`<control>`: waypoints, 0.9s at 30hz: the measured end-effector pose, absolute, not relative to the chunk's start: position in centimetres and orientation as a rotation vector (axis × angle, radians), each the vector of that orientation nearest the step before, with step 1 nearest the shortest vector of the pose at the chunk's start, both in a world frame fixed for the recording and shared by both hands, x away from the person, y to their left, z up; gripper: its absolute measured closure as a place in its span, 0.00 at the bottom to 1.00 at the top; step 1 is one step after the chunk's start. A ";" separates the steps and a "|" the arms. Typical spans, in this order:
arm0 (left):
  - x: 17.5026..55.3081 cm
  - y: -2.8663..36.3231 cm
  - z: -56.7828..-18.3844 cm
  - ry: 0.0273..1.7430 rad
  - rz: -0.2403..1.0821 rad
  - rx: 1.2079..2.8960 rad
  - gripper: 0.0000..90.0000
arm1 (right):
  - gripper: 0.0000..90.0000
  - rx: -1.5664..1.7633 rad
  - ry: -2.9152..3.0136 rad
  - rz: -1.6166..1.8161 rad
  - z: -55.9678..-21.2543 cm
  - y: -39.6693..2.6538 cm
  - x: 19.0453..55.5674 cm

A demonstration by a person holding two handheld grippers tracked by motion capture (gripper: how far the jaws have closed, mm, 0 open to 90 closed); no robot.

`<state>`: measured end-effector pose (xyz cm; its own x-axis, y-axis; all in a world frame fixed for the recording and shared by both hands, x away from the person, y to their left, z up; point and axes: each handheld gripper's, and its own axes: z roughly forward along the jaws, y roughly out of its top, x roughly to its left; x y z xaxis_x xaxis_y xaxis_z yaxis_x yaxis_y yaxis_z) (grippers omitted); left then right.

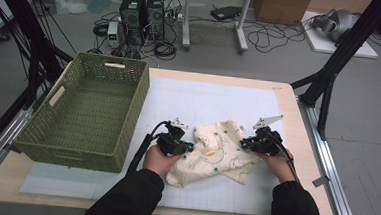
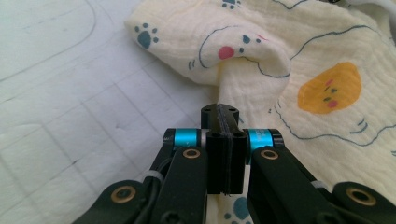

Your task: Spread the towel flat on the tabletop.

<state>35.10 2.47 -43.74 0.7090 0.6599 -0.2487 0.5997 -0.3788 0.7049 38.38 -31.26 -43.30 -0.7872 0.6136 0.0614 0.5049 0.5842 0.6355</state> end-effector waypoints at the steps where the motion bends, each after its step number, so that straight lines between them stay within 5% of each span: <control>1: 35.0 2.7 -43.5 0.960 0.111 2.088 1.00 | 0.95 0.939 2.649 0.983 -43.2 -31.2 38.3; 12: 34.6 6.4 -41.6 1.074 0.231 1.956 1.00 | 0.96 0.907 2.663 1.028 -42.7 -30.5 37.7; 17: 34.3 6.6 -41.3 1.039 0.173 1.947 0.99 | 0.95 0.894 2.710 1.068 -42.6 -30.4 37.6; 20: 34.7 6.6 -41.6 1.030 0.155 1.918 0.78 | 0.77 0.925 2.680 1.075 -42.5 -30.9 37.6; 27: 36.8 5.5 -43.1 1.117 0.085 1.854 0.63 | 0.59 0.989 2.564 1.112 -42.5 -31.2 38.5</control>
